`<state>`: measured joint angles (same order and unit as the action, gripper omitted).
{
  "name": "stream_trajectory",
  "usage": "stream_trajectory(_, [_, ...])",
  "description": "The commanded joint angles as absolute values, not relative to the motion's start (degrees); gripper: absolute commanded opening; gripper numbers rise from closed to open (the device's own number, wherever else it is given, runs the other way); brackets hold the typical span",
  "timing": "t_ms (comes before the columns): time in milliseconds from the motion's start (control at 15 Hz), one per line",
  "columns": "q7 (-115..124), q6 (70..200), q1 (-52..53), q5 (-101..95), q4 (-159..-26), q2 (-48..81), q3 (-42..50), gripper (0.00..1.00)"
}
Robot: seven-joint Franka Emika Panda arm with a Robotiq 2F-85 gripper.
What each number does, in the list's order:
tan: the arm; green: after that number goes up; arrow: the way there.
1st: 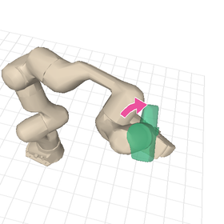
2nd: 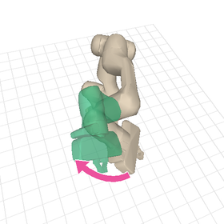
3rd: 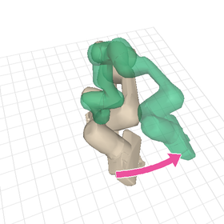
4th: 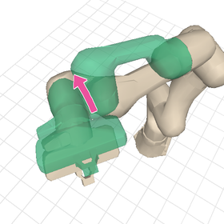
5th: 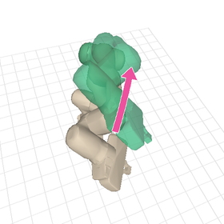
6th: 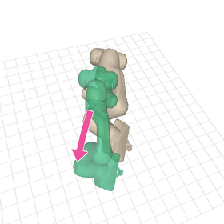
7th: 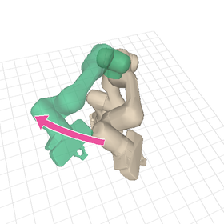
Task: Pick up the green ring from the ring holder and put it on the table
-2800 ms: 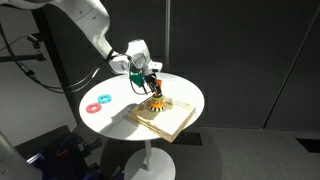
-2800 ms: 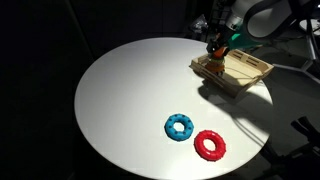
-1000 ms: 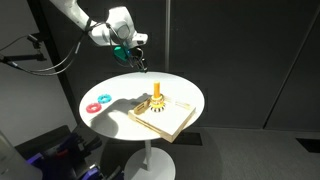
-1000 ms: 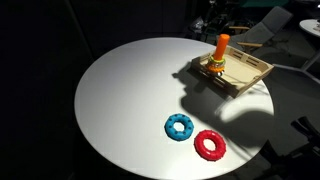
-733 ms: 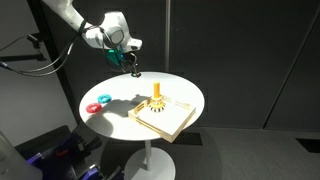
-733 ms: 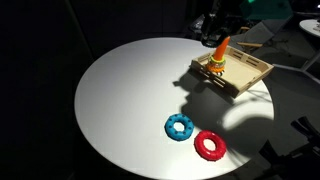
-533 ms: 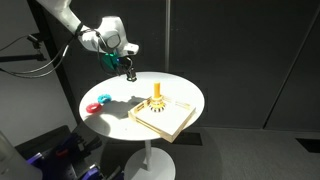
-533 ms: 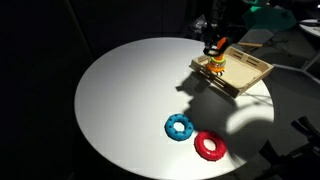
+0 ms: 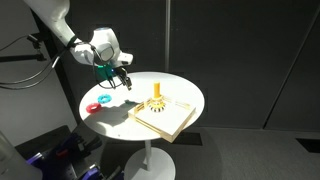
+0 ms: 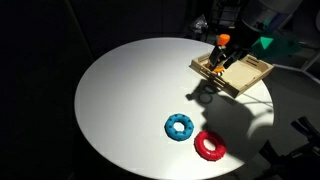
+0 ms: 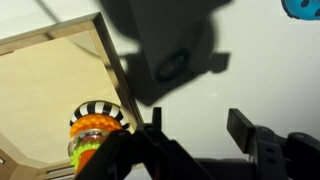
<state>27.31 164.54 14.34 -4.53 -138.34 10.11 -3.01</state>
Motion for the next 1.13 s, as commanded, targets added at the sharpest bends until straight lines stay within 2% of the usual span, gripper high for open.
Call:
stream_trajectory(0, [31.46, 168.59, 16.13, -9.37, -142.51, 8.56, -0.73, 0.44])
stream_trajectory(200, [33.39, 169.47, 16.97, -11.57, -143.85, 8.58, 0.48, 0.44])
stream_trajectory(267, [33.37, 169.37, 16.90, -11.41, -144.09, 8.43, 0.40, 0.48])
stream_trajectory(333, [32.55, 168.88, 16.54, -10.29, -144.28, 8.09, -0.12, 0.91])
stream_trajectory(400, [32.18, 168.33, 16.39, -9.83, -144.28, 7.80, -0.30, 0.87])
stream_trajectory(467, [30.90, 167.29, 15.74, -8.21, -144.19, 7.40, -1.29, 0.88])
stream_trajectory(600, [28.25, 164.73, 14.92, -4.78, -143.97, 6.25, -2.66, 0.99])
stream_trajectory(867, [23.87, 158.82, 12.83, 1.73, -143.45, 3.00, -4.95, 1.00])
stream_trajectory(933, [27.08, 162.11, 13.69, -1.38, -142.88, 6.22, -4.29, 1.00])
stream_trajectory(1067, [25.50, 160.36, 12.76, 0.47, -142.88, 4.66, -5.10, 1.00])
